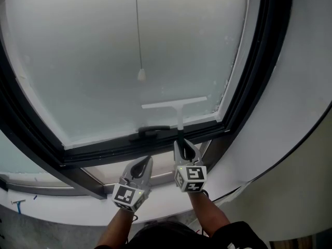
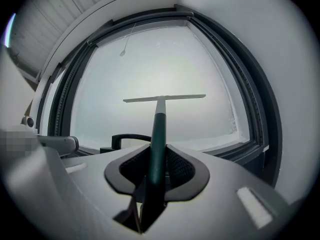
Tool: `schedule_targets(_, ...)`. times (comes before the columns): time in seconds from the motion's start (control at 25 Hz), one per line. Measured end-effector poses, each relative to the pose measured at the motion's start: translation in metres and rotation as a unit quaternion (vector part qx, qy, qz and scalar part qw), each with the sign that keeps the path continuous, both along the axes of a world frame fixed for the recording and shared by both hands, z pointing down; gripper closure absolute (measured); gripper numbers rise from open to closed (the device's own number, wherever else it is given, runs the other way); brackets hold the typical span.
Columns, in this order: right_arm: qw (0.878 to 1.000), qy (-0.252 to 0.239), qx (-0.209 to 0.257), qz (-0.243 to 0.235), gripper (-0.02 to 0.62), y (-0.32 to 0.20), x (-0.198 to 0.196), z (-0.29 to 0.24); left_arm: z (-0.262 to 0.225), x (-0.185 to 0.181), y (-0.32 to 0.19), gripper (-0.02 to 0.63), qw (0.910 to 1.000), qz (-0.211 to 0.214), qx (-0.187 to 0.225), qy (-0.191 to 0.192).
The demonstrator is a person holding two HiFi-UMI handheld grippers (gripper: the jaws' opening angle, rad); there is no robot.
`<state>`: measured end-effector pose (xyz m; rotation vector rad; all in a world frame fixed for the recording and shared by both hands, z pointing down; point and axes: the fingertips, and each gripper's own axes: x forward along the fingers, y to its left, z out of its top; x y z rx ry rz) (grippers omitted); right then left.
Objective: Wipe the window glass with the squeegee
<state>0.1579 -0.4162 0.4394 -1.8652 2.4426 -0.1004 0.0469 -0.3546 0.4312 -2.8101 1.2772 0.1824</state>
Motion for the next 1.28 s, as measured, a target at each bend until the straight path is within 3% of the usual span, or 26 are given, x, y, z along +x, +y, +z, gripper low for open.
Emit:
schedule_targets(0.88,0.998,0.012,-0.059,-0.002,0.501,0.020,0.003,0.052,0.009,0.008,-0.003,0.608,0.9999,0.009,-0.002,-0.010)
schedule_targets(1.04,1.000,0.008,-0.030,0.001,0.501,0.023,0.001,0.032,0.002,0.005,-0.004,0.608,1.0000,0.008,0.004,-0.001)
schedule_targets(1.28,0.997,0.017,0.073,-0.010,0.500,0.004,-0.007,-0.068,-0.017,-0.005,-0.006,0.607,0.9990,0.006,0.039,-0.020)
